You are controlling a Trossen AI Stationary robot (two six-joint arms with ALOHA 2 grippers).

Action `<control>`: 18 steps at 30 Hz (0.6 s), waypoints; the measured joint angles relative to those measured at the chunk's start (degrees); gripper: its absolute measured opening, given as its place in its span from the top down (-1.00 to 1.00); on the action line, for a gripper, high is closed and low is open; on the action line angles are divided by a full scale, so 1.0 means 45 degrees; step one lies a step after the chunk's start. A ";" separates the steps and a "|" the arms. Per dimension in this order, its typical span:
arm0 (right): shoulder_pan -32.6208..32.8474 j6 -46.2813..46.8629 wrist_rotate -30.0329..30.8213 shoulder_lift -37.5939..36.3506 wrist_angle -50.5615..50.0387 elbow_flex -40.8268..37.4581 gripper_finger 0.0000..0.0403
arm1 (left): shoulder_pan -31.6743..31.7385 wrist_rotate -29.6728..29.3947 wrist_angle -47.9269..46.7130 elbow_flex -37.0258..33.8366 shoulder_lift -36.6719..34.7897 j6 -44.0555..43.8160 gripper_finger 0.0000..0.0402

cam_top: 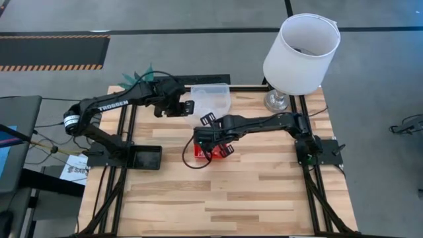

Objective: Stack baskets by color
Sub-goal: Stack the right transparent bin on the left transparent bin

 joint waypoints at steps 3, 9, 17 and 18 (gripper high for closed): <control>0.0015 0.0005 0.0133 -0.0005 0.0424 0.0000 0.99 | 0.0008 -0.0265 0.0168 -0.0010 0.0017 0.0250 0.89; 0.0184 -0.0387 0.0132 -0.0005 0.1257 0.0005 0.86 | -0.0016 -0.0393 0.0706 -0.0015 0.0022 0.0366 0.99; 0.0805 -0.1761 0.0195 -0.0361 0.2471 0.0075 0.31 | -0.0040 -0.0553 0.1148 -0.0024 0.0041 0.0669 1.00; 0.0887 -0.1867 0.0197 -0.0494 0.2459 0.0067 0.21 | -0.0011 -0.0559 0.1151 -0.0024 0.0041 0.0726 1.00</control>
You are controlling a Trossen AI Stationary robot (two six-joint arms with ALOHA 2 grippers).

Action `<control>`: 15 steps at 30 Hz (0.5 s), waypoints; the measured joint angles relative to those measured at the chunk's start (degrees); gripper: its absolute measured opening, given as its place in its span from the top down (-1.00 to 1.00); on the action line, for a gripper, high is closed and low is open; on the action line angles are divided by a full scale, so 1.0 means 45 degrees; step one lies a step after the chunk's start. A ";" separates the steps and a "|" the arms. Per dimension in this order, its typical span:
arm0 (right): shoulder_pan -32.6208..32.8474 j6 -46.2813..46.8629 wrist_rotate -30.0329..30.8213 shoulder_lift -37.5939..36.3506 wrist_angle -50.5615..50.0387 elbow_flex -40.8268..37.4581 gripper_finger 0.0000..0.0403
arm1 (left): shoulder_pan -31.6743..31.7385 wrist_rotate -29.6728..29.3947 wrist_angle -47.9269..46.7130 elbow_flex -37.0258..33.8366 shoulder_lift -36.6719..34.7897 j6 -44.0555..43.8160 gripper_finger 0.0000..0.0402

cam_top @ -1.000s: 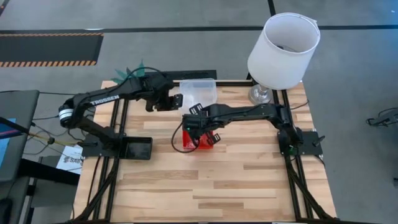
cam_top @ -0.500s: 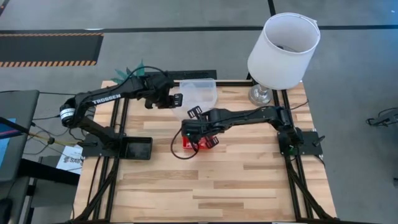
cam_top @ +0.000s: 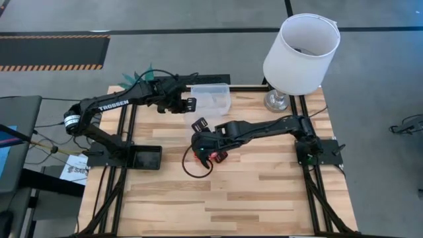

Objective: Stack baskets by color
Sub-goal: Stack the right transparent bin on the left transparent bin

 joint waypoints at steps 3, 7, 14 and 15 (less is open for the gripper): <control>0.0222 -0.0095 0.0022 -0.0535 0.0095 -0.0018 -0.09 | 0.0110 -0.0023 0.0172 -0.0005 0.0000 0.0337 1.00; 0.0388 0.0240 0.0005 -0.1710 -0.0154 -0.0013 -0.38 | 0.0529 -0.0017 0.0149 0.0609 0.0000 0.1600 1.00; -0.0502 0.3600 -0.1211 -0.4042 -0.2502 -0.0013 -0.50 | 0.2170 0.0281 0.0185 0.2918 0.0020 0.5830 1.00; -0.0711 0.4187 -0.1693 -0.4330 -0.2828 -0.0013 -0.50 | 0.2428 0.0382 0.0191 0.3308 0.0142 0.6536 1.00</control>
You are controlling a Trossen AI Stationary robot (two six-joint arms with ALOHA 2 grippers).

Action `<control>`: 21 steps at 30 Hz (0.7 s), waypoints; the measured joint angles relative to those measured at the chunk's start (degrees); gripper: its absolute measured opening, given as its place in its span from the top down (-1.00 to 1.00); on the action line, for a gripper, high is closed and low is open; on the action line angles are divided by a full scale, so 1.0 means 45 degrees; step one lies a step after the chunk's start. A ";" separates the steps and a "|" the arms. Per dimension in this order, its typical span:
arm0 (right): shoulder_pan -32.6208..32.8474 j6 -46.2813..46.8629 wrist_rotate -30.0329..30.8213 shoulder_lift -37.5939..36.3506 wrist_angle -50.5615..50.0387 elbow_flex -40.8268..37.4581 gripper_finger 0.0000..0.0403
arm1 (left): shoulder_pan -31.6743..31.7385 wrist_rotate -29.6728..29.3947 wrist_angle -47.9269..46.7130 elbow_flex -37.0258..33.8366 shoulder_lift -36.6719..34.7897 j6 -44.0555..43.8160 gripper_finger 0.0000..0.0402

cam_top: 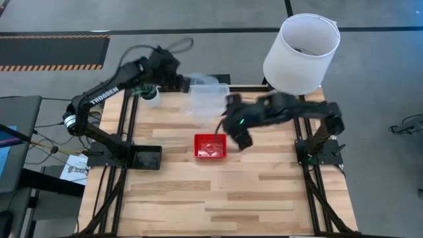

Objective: Stack baskets by color
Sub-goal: Stack the right transparent bin on the left transparent bin

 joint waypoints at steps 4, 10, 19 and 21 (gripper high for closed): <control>-0.0702 0.2143 -0.1119 -0.1081 -0.1193 -0.0005 -0.50 | 0.1123 0.1016 -0.0467 0.1734 0.1152 0.2943 1.00; -0.1198 0.4564 -0.1116 -0.2270 -0.2337 -0.0027 -0.50 | 0.1891 0.2125 -0.3867 0.6382 0.4622 0.8404 1.00; -0.1775 0.7313 -0.1105 -0.2859 -0.3005 -0.0046 -0.50 | 0.1960 0.2030 -0.5816 0.9153 0.7686 1.2723 1.00; -0.1774 0.7632 -0.1095 -0.2840 -0.3163 -0.0047 -0.50 | 0.1914 0.2040 -0.5343 0.9093 0.7791 1.3021 1.00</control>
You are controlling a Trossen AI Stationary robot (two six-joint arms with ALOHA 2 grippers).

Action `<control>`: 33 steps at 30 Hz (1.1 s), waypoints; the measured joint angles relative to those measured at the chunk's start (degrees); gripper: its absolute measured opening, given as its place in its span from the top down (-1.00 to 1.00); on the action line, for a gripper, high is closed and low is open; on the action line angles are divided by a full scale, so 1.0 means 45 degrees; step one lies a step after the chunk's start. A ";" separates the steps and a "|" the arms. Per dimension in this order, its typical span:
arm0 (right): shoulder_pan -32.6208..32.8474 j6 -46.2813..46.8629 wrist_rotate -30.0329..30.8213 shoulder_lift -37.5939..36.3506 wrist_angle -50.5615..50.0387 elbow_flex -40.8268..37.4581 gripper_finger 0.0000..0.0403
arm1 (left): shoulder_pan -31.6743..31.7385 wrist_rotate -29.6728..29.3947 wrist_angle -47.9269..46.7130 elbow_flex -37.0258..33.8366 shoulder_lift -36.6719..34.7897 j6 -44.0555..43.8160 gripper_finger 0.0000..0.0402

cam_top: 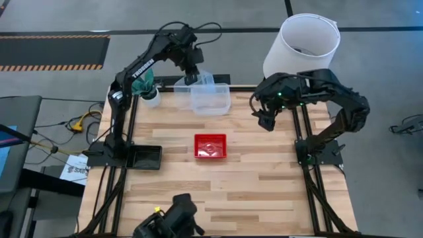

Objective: Stack baskets by color
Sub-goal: Stack the right transparent bin on the left transparent bin

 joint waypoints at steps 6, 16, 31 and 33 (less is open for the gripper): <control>0.0010 0.0242 -0.0002 0.0026 0.0014 -0.0991 -0.50 | -0.0300 0.0420 0.0647 0.0096 0.0166 0.0891 1.00; -0.0073 0.0147 -0.0005 0.0038 0.0473 -0.2834 -0.50 | -0.0490 0.1100 0.0846 0.0116 -0.0050 0.1231 1.00; -0.0248 -0.0538 -0.0005 0.0018 0.1527 -0.2838 -0.50 | -0.0069 0.0607 0.0893 -0.0719 -0.0030 0.1762 1.00; -0.0238 -0.0557 -0.0005 0.0018 0.1536 -0.2838 -0.50 | -0.0057 0.0599 0.0897 -0.0997 -0.0028 0.1753 1.00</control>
